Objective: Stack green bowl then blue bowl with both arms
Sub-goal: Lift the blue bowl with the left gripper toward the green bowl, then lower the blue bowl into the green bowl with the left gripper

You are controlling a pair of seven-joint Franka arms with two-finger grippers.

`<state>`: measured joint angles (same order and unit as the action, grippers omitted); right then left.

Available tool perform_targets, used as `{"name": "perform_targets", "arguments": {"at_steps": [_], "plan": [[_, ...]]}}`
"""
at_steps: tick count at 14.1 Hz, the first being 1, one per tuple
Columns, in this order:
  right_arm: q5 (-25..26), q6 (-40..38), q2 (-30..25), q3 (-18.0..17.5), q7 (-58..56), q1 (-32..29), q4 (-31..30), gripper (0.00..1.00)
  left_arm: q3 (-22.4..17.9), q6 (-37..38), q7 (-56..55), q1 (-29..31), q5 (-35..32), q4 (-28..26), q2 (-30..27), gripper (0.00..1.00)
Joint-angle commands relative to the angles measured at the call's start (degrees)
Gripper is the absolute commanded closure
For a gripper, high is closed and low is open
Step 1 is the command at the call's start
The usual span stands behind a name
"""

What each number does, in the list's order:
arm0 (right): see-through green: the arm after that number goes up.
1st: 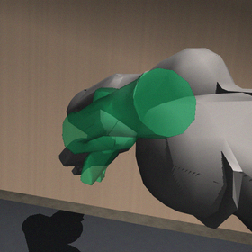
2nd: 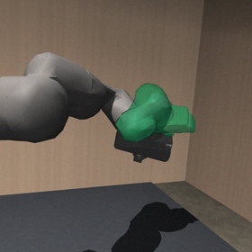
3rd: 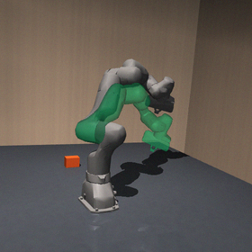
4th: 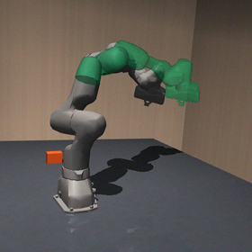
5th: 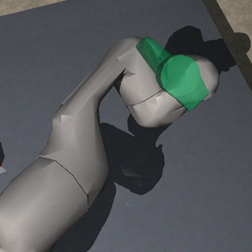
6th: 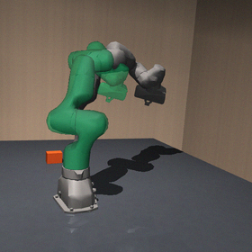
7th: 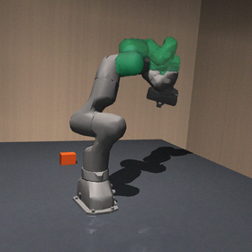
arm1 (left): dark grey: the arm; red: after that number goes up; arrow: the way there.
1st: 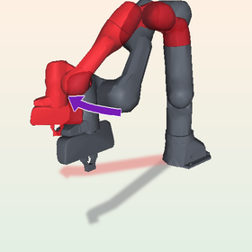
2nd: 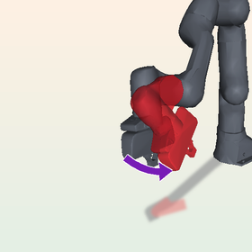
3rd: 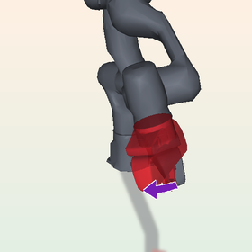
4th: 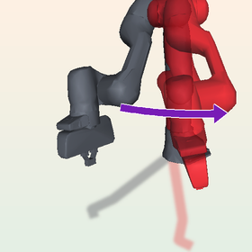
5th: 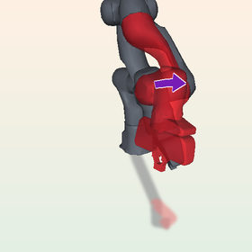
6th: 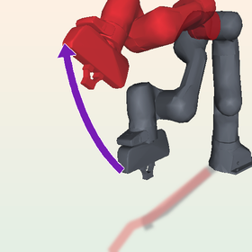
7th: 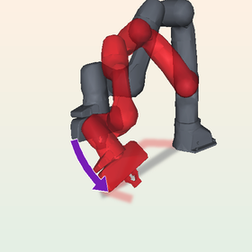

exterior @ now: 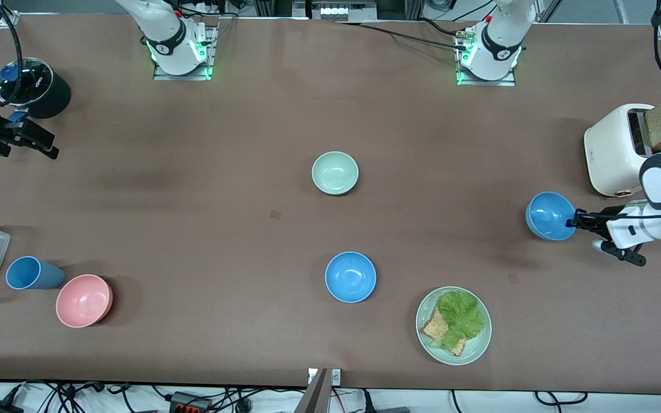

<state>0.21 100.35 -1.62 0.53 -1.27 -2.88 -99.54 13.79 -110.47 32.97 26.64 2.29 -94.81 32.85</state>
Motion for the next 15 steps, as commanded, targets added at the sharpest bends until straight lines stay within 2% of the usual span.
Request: {"name": "perform_targets", "arguments": {"at_steps": [1,4,10,12,15], "plan": [[0.0,-0.5,-0.7,-0.4,-0.5,0.1,-0.1,0.0,3.7,6.8,-3.7,0.4,1.1,2.6,-2.1,0.99],[0.0,-0.6,-0.8,-0.4,-0.4,-0.3,-0.1,0.0,9.0,11.6,-14.4,0.3,3.5,2.9,-5.9,1.0],[0.1,-0.6,-0.9,-0.4,-1.2,-1.0,-0.2,0.0,23.5,11.5,-41.2,0.5,3.7,2.2,-6.5,1.0],[0.0,-0.6,-0.9,-0.4,-1.0,-1.3,-0.2,0.0,27.2,9.0,-49.4,0.1,3.6,1.3,-6.4,1.0],[0.1,-0.9,-1.0,-1.5,-1.2,-2.5,-0.1,0.0,32.9,1.2,-59.8,-0.2,3.5,-3.5,-6.4,1.0]]}}
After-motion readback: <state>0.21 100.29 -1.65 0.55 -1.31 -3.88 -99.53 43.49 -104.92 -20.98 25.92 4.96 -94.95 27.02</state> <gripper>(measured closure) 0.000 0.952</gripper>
